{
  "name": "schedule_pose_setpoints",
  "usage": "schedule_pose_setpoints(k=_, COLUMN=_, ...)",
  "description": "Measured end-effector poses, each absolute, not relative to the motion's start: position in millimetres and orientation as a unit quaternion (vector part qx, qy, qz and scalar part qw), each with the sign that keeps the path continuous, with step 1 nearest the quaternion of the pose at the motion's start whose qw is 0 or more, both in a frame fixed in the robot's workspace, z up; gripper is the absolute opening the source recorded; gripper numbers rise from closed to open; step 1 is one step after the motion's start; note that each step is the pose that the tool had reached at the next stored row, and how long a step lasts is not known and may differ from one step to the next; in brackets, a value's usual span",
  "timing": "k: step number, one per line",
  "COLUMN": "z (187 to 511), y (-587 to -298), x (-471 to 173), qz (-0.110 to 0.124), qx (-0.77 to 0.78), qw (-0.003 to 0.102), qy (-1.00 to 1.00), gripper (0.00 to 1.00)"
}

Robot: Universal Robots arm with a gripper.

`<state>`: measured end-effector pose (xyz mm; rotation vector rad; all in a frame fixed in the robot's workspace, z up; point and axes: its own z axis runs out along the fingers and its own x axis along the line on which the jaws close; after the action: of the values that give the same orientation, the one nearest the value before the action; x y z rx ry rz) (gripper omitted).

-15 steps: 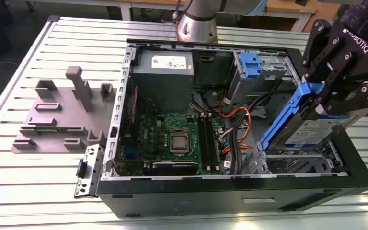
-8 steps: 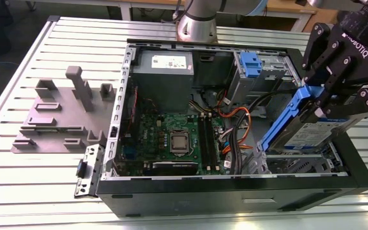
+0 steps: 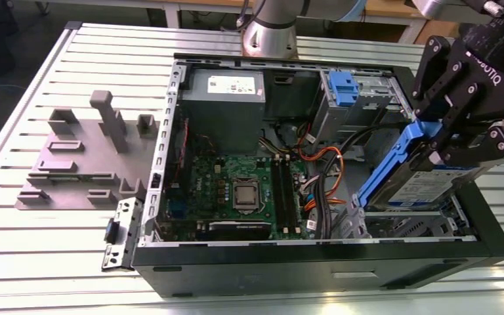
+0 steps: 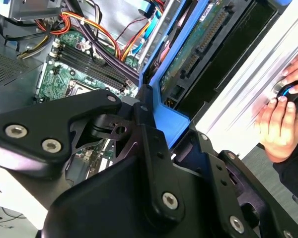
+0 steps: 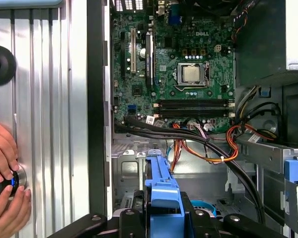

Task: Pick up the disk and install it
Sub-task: 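Insert the disk into the insertion slot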

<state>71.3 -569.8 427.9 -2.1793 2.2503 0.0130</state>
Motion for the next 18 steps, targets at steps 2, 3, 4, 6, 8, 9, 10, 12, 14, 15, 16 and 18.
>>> schedule_pose_setpoints(k=2, z=426.8, y=-570.1, x=71.3, qz=0.004, qx=-0.696, qw=0.005, qy=0.718, gripper=0.36)
schedule_pose_setpoints(k=3, z=426.3, y=-570.3, x=71.2, qz=0.004, qx=-0.696, qw=0.005, qy=0.718, gripper=0.36)
schedule_pose_setpoints(k=4, z=425.9, y=-570.3, x=71.3, qz=0.004, qx=-0.696, qw=0.004, qy=0.718, gripper=0.36)
schedule_pose_setpoints(k=6, z=425.5, y=-570.4, x=71.3, qz=0.004, qx=-0.696, qw=0.004, qy=0.718, gripper=0.36)
schedule_pose_setpoints(k=8, z=425.3, y=-570.4, x=71.3, qz=0.004, qx=-0.696, qw=0.005, qy=0.718, gripper=0.36)
schedule_pose_setpoints(k=9, z=425.2, y=-570.4, x=71.3, qz=0.004, qx=-0.696, qw=0.005, qy=0.718, gripper=0.36)
schedule_pose_setpoints(k=10, z=425.1, y=-570.4, x=71.3, qz=0.004, qx=-0.696, qw=0.005, qy=0.718, gripper=0.36)
schedule_pose_setpoints(k=12, z=424.4, y=-570.4, x=71.3, qz=0.004, qx=-0.696, qw=0.005, qy=0.718, gripper=0.36)
schedule_pose_setpoints(k=14, z=423.6, y=-570.4, x=71.3, qz=0.004, qx=-0.696, qw=0.005, qy=0.718, gripper=0.36)
schedule_pose_setpoints(k=15, z=423.1, y=-570.4, x=71.3, qz=0.004, qx=-0.696, qw=0.005, qy=0.718, gripper=0.36)
schedule_pose_setpoints(k=16, z=422.5, y=-570.4, x=71.3, qz=0.004, qx=-0.696, qw=0.005, qy=0.718, gripper=0.36)
schedule_pose_setpoints(k=18, z=421.0, y=-570.4, x=71.3, qz=0.004, qx=-0.696, qw=0.005, qy=0.718, gripper=0.36)
